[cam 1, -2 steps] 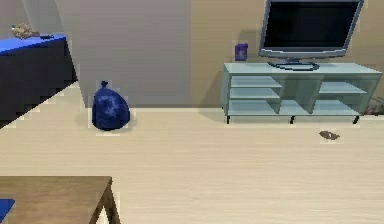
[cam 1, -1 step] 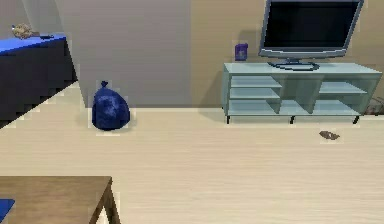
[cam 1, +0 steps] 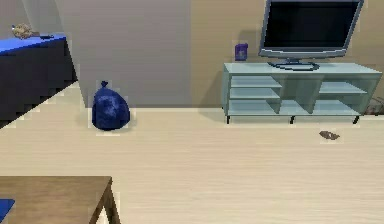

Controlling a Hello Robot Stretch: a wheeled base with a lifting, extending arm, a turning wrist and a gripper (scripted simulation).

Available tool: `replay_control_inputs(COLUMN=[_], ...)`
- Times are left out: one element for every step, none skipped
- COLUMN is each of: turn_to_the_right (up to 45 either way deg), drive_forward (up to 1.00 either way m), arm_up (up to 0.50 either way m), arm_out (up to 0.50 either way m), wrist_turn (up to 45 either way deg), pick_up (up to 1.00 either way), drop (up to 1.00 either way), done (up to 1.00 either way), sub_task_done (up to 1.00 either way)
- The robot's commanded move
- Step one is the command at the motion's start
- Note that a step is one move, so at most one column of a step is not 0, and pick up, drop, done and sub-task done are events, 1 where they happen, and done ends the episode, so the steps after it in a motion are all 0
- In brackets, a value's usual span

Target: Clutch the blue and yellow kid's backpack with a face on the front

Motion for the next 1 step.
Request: replay_control_inputs(turn_to_the_right=[0.0], drive_forward=[0.00], arm_up=[0.00], arm_out=[0.00], wrist_turn=[33.0], pick_up=[0.00], drop=[0.00], done=[0.00], sub_task_done=[0.00])
